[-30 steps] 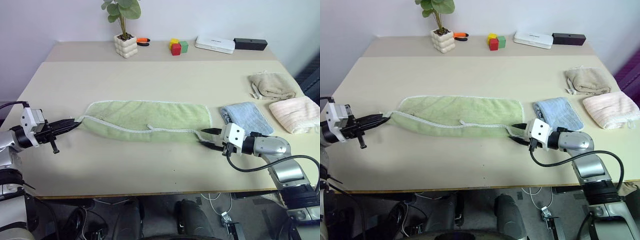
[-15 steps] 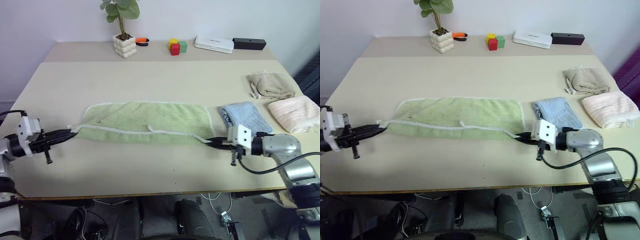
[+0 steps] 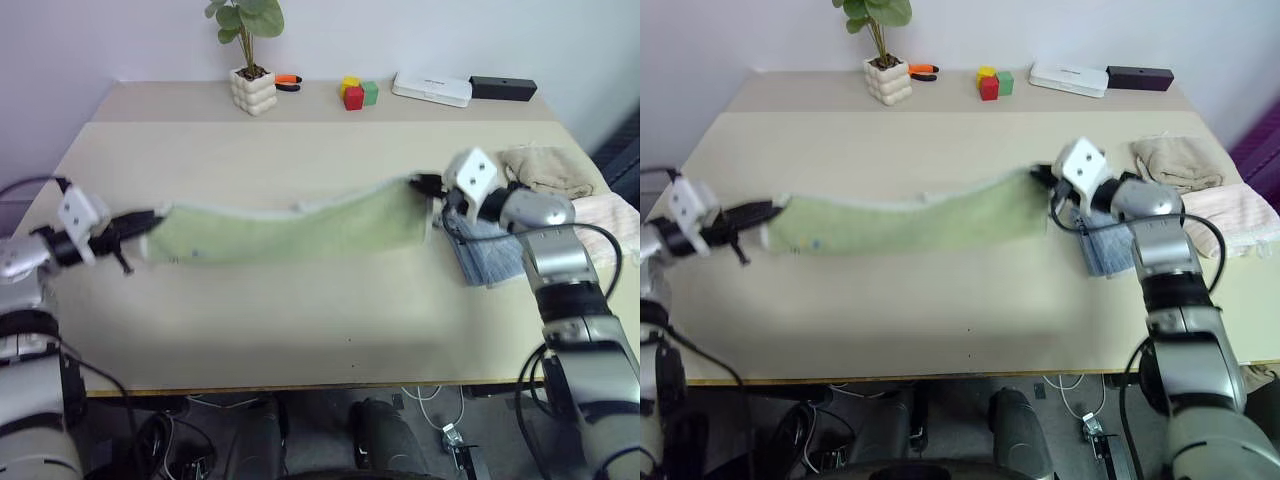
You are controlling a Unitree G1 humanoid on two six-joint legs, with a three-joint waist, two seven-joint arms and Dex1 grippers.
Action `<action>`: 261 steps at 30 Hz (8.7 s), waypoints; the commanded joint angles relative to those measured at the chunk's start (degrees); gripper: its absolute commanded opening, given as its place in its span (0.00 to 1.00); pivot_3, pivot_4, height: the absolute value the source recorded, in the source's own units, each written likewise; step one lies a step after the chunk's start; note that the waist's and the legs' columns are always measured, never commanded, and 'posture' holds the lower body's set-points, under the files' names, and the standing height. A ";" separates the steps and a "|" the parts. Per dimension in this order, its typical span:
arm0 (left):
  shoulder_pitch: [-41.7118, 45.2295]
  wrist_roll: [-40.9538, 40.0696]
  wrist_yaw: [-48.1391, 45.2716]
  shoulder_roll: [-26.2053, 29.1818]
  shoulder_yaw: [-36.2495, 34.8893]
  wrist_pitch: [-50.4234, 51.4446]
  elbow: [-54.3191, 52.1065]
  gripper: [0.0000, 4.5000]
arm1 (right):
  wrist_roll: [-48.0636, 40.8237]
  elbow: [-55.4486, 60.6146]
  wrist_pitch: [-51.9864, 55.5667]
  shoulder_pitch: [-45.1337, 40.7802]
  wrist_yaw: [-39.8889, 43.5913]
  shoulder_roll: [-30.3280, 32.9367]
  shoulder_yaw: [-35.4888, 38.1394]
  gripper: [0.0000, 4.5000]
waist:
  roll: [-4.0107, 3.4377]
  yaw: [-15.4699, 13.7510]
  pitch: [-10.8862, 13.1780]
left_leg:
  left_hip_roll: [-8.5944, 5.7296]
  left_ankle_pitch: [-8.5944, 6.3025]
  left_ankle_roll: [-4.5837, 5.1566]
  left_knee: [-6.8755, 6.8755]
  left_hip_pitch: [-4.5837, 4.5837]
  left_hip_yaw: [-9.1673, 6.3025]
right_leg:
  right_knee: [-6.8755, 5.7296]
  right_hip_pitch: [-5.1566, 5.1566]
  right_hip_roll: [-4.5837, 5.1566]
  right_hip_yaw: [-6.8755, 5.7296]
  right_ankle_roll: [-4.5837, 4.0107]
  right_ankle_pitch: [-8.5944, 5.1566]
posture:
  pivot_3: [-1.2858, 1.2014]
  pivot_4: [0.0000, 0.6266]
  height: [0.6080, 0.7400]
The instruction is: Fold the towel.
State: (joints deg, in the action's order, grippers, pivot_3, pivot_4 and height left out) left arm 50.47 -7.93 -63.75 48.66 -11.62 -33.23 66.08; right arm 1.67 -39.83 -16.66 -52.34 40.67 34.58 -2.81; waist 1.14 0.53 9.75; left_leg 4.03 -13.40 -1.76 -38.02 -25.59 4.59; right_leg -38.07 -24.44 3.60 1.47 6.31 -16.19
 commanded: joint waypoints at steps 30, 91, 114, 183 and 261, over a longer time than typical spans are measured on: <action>-26.98 -18.50 -28.75 9.29 -4.32 2.74 -15.62 0.00 | -28.23 48.54 25.64 42.04 26.49 16.52 8.20 0.01 | -0.01 -0.30 -0.09 | 0.25 -0.05 0.07 0.03 0.24 0.27 | -0.04 0.06 -0.03 -0.02 -0.06 0.00 | 0.52 0.24 0.96; -10.77 -2.41 0.90 -4.17 -3.23 7.24 3.17 0.15 | -8.10 15.08 9.22 22.85 11.54 -1.61 1.24 0.20 | -0.02 -0.89 -0.13 | 0.22 -0.10 0.14 -0.06 0.26 0.29 | -0.03 0.12 -0.07 -0.04 -0.07 0.03 | 0.52 0.24 0.96; -13.04 -20.20 9.49 -11.33 -13.26 37.87 -27.52 0.03 | -21.05 38.42 29.07 23.84 -7.19 -13.98 8.89 0.02 | 0.00 -0.92 -0.14 | 0.23 -0.09 0.12 -0.07 0.24 0.23 | -0.07 0.14 -0.06 -0.04 -0.07 0.04 | 0.52 0.24 0.96; -26.00 -28.15 -20.21 -8.48 -5.32 47.69 -46.83 0.98 | -93.41 56.19 77.70 53.35 -50.08 -14.10 27.77 1.00 | 0.06 0.26 -0.23 | 0.17 -0.14 0.21 0.10 0.24 0.00 | 0.15 0.25 -0.05 -0.08 -0.10 0.02 | 0.52 0.24 0.96; -35.94 -29.97 -15.66 -4.52 -9.59 47.04 -54.96 1.00 | -45.18 46.06 69.10 17.85 -21.82 -21.80 -6.68 0.01 | 0.42 0.15 -0.44 | 0.23 -0.16 0.25 0.11 0.15 0.07 | 0.16 0.11 -0.05 -0.10 -0.11 0.01 | 0.52 0.24 0.96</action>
State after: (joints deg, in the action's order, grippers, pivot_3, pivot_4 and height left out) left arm 14.68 -36.81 -79.62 43.23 -19.42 13.63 13.25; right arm -44.72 6.55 54.07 -33.05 17.61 13.95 -8.96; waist 1.56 0.68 9.30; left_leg 4.26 -13.57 -1.51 -37.91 -25.44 4.67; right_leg -37.91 -24.32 3.56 1.37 6.20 -16.17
